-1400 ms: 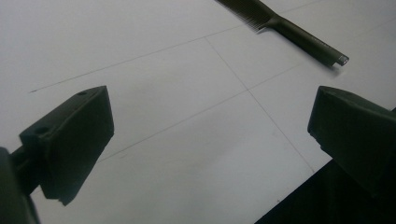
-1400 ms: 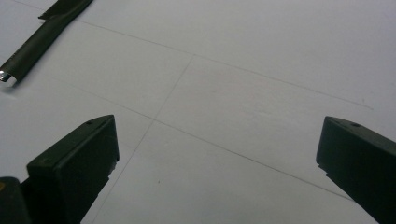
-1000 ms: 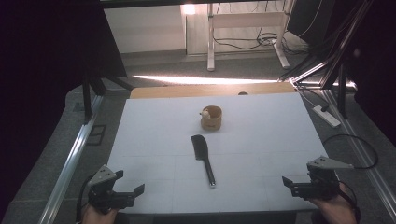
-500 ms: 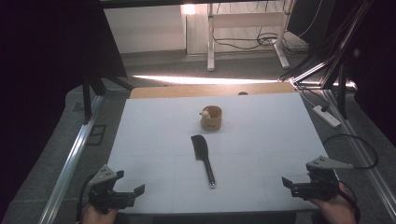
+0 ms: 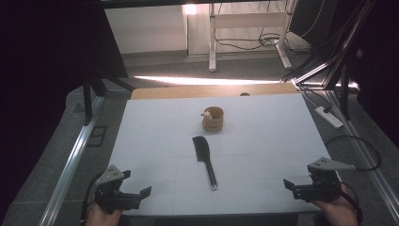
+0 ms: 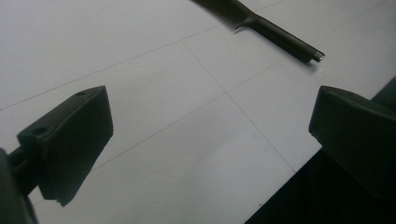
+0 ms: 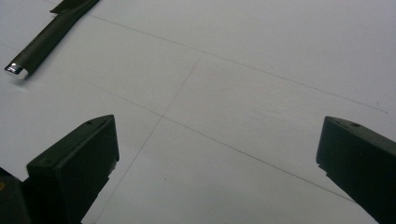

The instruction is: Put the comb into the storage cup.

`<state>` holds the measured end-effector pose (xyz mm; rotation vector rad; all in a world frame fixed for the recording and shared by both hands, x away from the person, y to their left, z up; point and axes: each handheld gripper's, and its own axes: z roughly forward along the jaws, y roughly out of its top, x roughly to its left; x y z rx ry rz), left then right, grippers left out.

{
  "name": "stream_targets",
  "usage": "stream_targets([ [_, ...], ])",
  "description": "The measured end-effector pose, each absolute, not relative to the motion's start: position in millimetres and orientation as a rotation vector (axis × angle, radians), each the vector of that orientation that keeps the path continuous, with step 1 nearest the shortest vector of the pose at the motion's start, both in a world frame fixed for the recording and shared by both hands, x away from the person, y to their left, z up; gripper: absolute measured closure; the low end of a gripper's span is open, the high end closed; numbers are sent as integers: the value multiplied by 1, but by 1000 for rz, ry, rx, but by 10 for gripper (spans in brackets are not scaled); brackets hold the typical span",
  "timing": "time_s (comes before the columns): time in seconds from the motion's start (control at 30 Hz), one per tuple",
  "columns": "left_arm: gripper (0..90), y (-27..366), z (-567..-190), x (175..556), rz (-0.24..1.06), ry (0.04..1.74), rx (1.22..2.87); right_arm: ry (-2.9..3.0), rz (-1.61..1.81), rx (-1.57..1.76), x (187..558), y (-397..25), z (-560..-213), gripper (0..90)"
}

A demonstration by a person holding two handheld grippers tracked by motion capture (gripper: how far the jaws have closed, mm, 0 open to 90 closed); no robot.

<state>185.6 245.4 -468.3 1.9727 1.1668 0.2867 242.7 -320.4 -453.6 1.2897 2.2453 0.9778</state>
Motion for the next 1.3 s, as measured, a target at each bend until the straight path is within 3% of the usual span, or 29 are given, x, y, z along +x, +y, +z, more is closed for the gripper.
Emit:
stream_targets([
  [1.3, 0, 205, -466, 239, 200, 1084, 2087, 2250, 987, 1291, 243, -321, -454, 0],
])
